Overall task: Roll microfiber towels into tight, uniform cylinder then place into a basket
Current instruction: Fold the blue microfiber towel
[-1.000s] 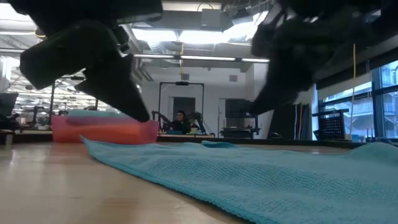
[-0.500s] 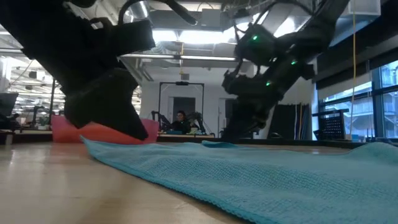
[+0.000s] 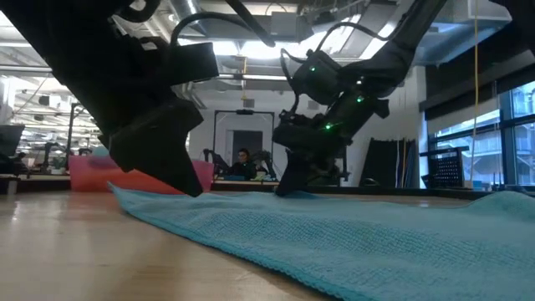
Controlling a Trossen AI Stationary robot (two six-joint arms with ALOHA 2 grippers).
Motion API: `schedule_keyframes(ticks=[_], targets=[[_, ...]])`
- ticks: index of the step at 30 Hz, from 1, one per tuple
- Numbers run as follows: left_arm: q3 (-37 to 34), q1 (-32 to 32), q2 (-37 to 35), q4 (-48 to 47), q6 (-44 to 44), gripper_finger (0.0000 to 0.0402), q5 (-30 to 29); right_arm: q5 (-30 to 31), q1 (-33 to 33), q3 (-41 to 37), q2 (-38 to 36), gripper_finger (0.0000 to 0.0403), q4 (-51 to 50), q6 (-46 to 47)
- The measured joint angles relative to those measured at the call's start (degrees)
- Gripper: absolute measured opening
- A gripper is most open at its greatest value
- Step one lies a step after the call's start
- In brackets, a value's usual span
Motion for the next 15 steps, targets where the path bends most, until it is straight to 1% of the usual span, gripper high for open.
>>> schedule_keyframes(ticks=[4,6,11,15], targets=[[0.0,-0.2,0.0,0.0,0.1,0.0,0.0,3.8,-1.1,0.4,0.0,0.0005,-0.1,1.0],[0.0,-0.2,0.0,0.2,0.0,0.0,0.0,4.6,-2.2,0.5,0.0,0.0005,-1.1,1.3],[0.0,-0.5,0.0,0.2,0.0,0.0,0.0,4.6,-5.2,0.6,-0.2,0.0017,-6.4,2.7],[0.0,-0.8,0.0,0.1,0.2,0.0,0.0,2.4,-6.0,0.8,-0.9,0.0019,-10.4,1.3]])
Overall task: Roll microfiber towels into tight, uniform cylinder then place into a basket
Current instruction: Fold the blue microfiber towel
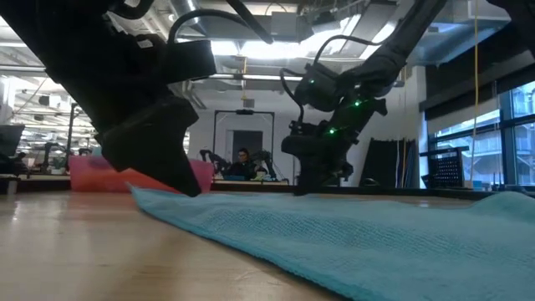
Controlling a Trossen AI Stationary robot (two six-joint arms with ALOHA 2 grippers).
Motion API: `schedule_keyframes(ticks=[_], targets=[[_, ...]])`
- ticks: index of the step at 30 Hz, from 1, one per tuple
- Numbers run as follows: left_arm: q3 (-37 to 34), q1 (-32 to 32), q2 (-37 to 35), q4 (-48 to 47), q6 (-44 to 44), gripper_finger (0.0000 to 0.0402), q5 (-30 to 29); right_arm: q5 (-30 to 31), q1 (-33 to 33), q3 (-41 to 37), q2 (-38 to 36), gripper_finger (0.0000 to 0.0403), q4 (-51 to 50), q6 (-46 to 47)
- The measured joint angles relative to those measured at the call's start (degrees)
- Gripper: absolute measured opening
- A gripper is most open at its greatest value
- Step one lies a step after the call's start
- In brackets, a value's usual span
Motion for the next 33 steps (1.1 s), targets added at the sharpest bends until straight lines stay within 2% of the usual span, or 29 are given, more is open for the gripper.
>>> schedule_keyframes(ticks=[5,13,22,30,33], targets=[[0.0,0.0,0.0,-2.5,0.0,0.0,0.1,-0.4,0.3,-0.2,-2.2,0.0007,-4.0,-1.4],[0.0,1.7,0.0,-15.1,-0.5,0.0,0.1,-0.6,-0.8,-0.5,-5.4,0.0016,-10.3,-1.8],[0.0,7.8,0.0,-26.1,0.0,0.0,0.1,-0.3,-5.2,-0.5,-5.4,0.0016,-12.0,-5.0],[0.0,13.0,0.0,-27.1,7.7,0.0,-0.7,-0.6,-8.3,-0.5,-5.9,0.0019,-14.2,-12.0],[0.0,12.8,-1.3,-26.6,8.1,0.0,-2.4,-3.1,-8.3,-0.5,-7.8,0.0019,-17.2,-16.6]])
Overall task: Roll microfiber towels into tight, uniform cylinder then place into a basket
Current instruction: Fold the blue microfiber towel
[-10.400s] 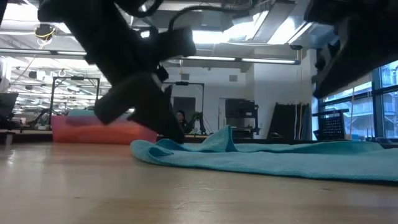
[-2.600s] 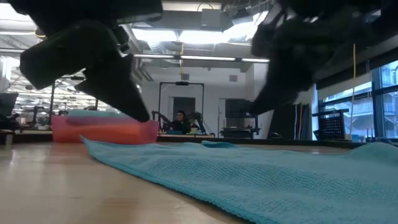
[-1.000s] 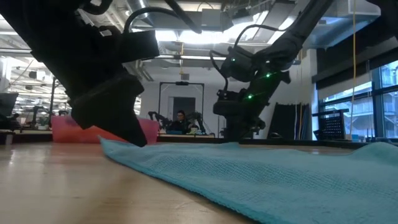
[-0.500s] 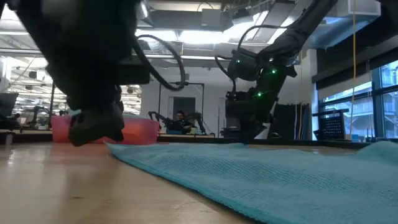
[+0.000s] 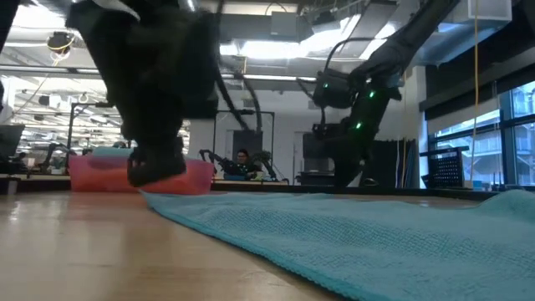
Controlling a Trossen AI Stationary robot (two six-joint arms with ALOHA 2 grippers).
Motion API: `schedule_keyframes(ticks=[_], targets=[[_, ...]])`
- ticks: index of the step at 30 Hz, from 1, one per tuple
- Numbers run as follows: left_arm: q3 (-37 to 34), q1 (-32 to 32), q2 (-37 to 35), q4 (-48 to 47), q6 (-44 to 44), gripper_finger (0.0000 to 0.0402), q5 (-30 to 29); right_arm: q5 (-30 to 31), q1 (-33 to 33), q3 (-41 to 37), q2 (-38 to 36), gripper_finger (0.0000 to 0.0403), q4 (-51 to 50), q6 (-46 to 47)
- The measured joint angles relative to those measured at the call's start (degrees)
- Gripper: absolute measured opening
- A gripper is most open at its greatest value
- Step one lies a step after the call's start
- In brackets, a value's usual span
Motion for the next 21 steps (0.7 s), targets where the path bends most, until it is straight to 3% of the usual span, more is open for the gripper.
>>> schedule_keyframes(ticks=[3,6,11,14,17,21], targets=[[0.0,-3.5,-2.7,4.8,-0.5,0.0,-2.0,-4.2,1.2,0.0,-3.9,0.0015,-3.9,-1.9],[0.0,-8.0,-4.1,15.8,3.5,0.0,-2.8,-6.1,5.3,0.0,-8.9,0.0008,-7.8,-3.2],[0.2,-13.9,-2.3,44.1,26.3,0.0,3.4,-6.1,14.9,0.0,-16.1,0.0005,-10.7,-2.3],[0.0,-15.8,-0.5,51.9,35.4,0.0,6.1,-6.5,22.4,0.1,-17.6,0.0013,-10.6,1.0],[0.1,-16.3,-0.1,51.3,34.8,0.0,6.8,-6.6,30.5,0.1,-16.7,0.0015,-10.3,3.8],[0.1,-16.3,0.0,41.7,27.5,0.0,6.5,-5.0,39.7,0.0,-14.5,0.001,-9.2,9.1]])
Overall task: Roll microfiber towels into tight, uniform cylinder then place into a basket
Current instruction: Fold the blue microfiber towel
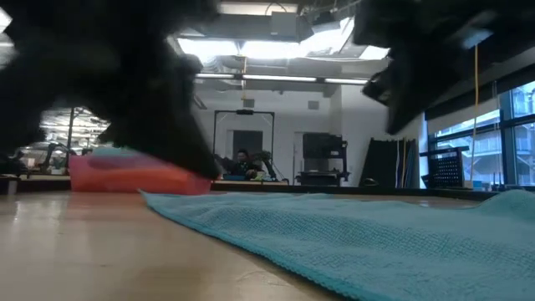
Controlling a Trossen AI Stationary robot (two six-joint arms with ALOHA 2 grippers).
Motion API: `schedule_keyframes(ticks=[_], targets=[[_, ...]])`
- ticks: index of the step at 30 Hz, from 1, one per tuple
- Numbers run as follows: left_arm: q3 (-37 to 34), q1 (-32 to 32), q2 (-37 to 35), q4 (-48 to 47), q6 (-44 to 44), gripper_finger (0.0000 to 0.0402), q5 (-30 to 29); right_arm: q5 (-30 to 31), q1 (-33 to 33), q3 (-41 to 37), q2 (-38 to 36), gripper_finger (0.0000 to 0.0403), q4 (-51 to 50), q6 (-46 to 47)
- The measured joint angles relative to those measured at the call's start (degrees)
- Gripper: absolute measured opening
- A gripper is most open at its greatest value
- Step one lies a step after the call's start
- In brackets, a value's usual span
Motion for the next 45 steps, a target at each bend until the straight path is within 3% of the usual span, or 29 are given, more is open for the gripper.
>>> schedule_keyframes(ticks=[4,10,22,32,36,40,45], targets=[[-0.1,0.6,-0.2,-14.8,-9.7,0.0,-4.2,1.8,7.0,0.0,2.5,0.0006,1.2,5.8],[-0.1,4.6,-0.2,-29.3,-18.0,0.0,-3.1,1.9,13.0,0.0,5.5,0.0015,1.1,7.9],[-9.9,19.6,-1.0,-26.8,-9.8,0.0,-0.9,3.3,12.1,0.0,5.9,0.001,0.9,7.5],[-7.7,30.7,-5.1,-26.5,1.3,0.0,-6.8,4.9,9.7,0.0,5.9,0.0011,1.4,6.2],[-7.2,28.7,-9.8,-27.3,1.5,0.0,-5.4,5.2,9.4,0.0,5.9,0.001,1.1,7.6],[-7.1,21.3,-15.1,-25.2,-0.1,0.0,-3.6,5.2,10.7,-0.1,5.9,0.001,0.6,8.1],[-7.1,7.7,-16.5,-10.1,3.4,0.0001,4.9,7.6,14.9,-0.1,5.9,0.001,0.7,10.2]])
